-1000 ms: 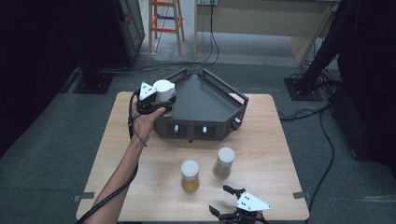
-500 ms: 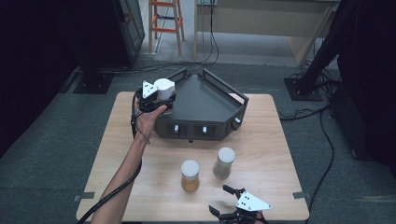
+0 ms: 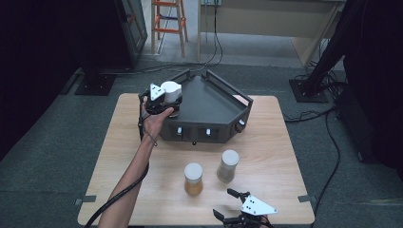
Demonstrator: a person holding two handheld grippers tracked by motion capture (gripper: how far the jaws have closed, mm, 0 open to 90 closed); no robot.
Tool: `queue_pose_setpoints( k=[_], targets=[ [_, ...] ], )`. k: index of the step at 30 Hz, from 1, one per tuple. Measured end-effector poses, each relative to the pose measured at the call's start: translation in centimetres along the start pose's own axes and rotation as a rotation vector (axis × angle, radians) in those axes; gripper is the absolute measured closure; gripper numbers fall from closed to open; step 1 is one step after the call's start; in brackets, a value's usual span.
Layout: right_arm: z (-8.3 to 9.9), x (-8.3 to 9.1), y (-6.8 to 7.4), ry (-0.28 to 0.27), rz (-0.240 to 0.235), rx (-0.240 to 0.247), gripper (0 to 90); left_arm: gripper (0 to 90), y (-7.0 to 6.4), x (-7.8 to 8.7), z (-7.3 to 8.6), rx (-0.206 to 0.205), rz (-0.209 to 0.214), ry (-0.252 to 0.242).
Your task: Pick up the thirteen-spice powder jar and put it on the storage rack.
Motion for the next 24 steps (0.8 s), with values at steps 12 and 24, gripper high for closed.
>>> queue_pose_setpoints(
  k=[12, 24],
  targets=[
    [0.03, -0.03, 0.01, 0.0, -0.004, 0.002, 10.5, 30.2, -0.07, -0.51, 0.46, -0.018, -0.016, 0.017],
    [0.05, -0.07, 0.0, 0.0, -0.008, 0.0, 10.5, 29.9, 0.37, -0.64, 0.68, -0.009, -0.009, 0.017]
  ],
)
Point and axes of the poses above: each handheld gripper's, and its own axes: x roughly backward along the jaws, z roughly out of its underside, y roughly to its left, the point moved 4 cm from there along -x, roughly forward along the jaws, and after that the axes turned 6 degrees about -z, right-handed, at the moved point
